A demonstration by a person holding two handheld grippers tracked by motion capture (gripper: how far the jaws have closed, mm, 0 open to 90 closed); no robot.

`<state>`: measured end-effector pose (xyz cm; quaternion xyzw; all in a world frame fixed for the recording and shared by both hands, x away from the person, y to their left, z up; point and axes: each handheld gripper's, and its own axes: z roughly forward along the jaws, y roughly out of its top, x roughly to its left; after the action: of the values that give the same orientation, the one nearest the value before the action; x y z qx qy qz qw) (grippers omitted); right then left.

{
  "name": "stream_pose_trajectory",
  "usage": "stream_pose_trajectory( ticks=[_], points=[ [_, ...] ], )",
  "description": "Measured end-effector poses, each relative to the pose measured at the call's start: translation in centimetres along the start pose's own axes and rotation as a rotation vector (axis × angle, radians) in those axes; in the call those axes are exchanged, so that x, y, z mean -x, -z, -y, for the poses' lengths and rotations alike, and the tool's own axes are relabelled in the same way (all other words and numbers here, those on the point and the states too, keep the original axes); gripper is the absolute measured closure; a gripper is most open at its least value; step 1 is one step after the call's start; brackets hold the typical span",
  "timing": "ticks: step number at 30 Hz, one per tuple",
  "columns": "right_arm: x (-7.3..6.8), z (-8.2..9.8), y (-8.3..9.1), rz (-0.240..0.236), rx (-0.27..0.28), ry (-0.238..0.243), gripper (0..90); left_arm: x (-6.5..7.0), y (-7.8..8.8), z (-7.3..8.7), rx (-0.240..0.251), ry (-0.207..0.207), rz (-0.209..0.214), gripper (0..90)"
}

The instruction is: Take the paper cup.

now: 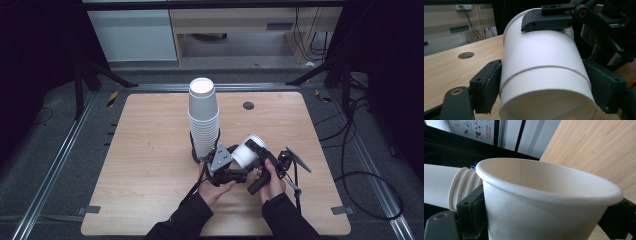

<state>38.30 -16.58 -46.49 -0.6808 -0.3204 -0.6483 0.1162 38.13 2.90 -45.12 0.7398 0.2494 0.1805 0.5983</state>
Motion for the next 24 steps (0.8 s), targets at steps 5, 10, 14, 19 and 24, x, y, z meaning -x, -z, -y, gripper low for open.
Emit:
stream_pose_trajectory(
  ticks=[5, 10, 14, 19, 24],
  points=[
    [-0.2, -0.2, 0.1, 0.009, 0.018, 0.041, 11.8, -0.1, 0.8, -0.4, 0.007, 0.01, 0.018, 19.3],
    [-0.8, -1.0, 0.1, -0.009, 0.045, 0.077, 11.9, -0.4, 1.7, -0.8, -0.029, -0.016, 0.022, 17.4],
    [-0.9, -1.4, 0.2, -0.012, 0.058, 0.09, 11.9, -0.9, 2.5, -1.0, -0.056, -0.025, 0.023, 16.9],
    [-1.3, -2.2, 0.2, -0.022, 0.085, 0.128, 12.0, -1.8, 3.3, -1.2, -0.102, -0.02, 0.031, 17.1],
    [-1.9, -2.9, 0.4, -0.044, 0.113, 0.168, 11.9, -2.3, 4.4, -1.6, -0.146, -0.049, 0.04, 16.7]
  ],
)
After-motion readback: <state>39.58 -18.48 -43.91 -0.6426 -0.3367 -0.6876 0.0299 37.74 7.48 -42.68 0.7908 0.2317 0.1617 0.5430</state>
